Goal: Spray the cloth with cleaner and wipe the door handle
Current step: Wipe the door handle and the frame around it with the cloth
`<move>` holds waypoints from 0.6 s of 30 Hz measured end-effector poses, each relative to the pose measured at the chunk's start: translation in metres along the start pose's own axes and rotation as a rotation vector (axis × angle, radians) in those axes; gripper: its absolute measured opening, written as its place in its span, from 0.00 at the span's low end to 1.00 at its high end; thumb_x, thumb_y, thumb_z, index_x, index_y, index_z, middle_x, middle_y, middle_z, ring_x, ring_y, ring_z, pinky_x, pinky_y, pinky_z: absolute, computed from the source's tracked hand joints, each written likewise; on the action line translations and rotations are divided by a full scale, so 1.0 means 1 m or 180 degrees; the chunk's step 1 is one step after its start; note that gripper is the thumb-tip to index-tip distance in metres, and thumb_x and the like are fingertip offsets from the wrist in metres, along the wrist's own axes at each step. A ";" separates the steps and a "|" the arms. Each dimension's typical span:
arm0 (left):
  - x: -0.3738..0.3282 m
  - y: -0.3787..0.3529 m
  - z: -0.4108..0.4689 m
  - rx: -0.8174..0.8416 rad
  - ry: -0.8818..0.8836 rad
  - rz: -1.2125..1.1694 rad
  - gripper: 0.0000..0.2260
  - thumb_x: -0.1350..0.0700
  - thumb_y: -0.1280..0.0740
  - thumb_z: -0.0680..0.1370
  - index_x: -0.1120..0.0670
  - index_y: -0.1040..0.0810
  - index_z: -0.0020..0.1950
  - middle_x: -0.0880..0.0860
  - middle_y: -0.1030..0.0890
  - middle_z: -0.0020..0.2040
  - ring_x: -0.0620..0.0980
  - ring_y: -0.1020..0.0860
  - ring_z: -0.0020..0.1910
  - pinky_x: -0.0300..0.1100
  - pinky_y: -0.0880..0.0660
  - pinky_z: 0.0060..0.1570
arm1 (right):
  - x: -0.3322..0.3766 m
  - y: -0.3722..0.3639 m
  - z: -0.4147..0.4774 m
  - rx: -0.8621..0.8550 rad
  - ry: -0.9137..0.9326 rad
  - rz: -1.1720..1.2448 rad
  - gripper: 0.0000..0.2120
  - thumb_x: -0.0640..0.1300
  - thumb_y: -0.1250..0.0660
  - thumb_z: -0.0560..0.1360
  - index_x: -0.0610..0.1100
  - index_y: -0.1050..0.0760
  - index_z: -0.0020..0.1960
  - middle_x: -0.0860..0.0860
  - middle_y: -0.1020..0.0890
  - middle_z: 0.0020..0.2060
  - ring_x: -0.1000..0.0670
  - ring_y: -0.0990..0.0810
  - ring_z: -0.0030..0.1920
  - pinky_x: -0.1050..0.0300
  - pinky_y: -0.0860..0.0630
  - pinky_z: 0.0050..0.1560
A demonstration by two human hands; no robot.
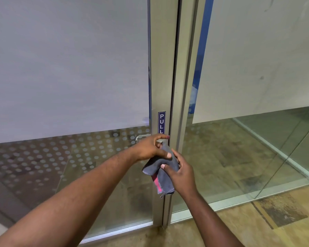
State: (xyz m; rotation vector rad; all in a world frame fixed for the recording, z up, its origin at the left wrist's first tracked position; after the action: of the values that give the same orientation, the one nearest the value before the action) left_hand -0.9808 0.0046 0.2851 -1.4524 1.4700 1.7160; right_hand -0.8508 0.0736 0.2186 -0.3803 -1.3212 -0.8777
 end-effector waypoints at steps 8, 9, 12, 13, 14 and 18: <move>-0.018 -0.037 0.001 0.0038 -0.0792 0.2360 0.32 0.56 0.31 0.78 0.41 0.38 0.79 0.54 0.21 0.66 0.54 0.21 0.62 0.45 0.24 0.56 | -0.042 -0.024 -0.006 0.0165 -0.1093 0.2828 0.17 0.45 0.43 0.84 0.47 0.23 0.68 0.42 0.20 0.68 0.44 0.21 0.68 0.49 0.25 0.67; -0.017 -0.048 -0.001 0.0120 -0.0896 0.2566 0.31 0.56 0.33 0.79 0.40 0.40 0.79 0.55 0.21 0.66 0.56 0.21 0.60 0.46 0.25 0.54 | -0.046 -0.028 -0.010 0.0134 -0.1252 0.3128 0.19 0.52 0.42 0.83 0.45 0.22 0.68 0.40 0.20 0.67 0.42 0.21 0.68 0.45 0.28 0.68; -0.013 -0.071 -0.004 0.0204 -0.1251 0.2888 0.27 0.55 0.37 0.82 0.42 0.40 0.79 0.59 0.21 0.64 0.60 0.19 0.57 0.50 0.22 0.53 | -0.054 -0.032 -0.013 -0.0003 -0.1399 0.3228 0.29 0.64 0.38 0.79 0.46 0.22 0.71 0.41 0.18 0.66 0.42 0.19 0.66 0.41 0.29 0.66; -0.011 -0.074 -0.005 0.0214 -0.1298 0.2918 0.26 0.54 0.37 0.82 0.44 0.39 0.79 0.60 0.21 0.64 0.62 0.19 0.57 0.50 0.22 0.53 | -0.057 -0.032 -0.011 -0.0070 -0.1437 0.3175 0.25 0.62 0.38 0.80 0.47 0.19 0.67 0.42 0.16 0.64 0.44 0.16 0.63 0.44 0.26 0.62; -0.007 -0.075 -0.004 0.0248 -0.1275 0.2912 0.27 0.54 0.36 0.81 0.46 0.40 0.80 0.60 0.21 0.64 0.62 0.19 0.58 0.50 0.22 0.54 | -0.062 -0.032 -0.009 -0.0136 -0.1481 0.3188 0.21 0.59 0.39 0.82 0.48 0.16 0.63 0.43 0.14 0.60 0.45 0.15 0.58 0.46 0.25 0.57; 0.000 -0.068 -0.002 0.0462 -0.1193 0.2772 0.30 0.50 0.37 0.79 0.43 0.41 0.80 0.58 0.21 0.68 0.60 0.21 0.62 0.50 0.23 0.61 | -0.080 -0.029 0.001 -0.0599 -0.1775 0.3520 0.16 0.46 0.44 0.83 0.43 0.18 0.55 0.44 0.12 0.46 0.47 0.12 0.45 0.51 0.23 0.47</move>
State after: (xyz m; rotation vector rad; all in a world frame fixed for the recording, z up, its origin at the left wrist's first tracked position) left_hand -0.9222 0.0249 0.2566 -0.3488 2.0922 2.1166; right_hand -0.8725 0.0828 0.1364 -1.4095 -1.2442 0.0692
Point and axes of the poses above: each hand's wrist, its own z-axis towards the middle knuckle, its own y-axis out of the back of the hand, x = y × z, the point moved 9 cm from there along z, towards the middle knuckle
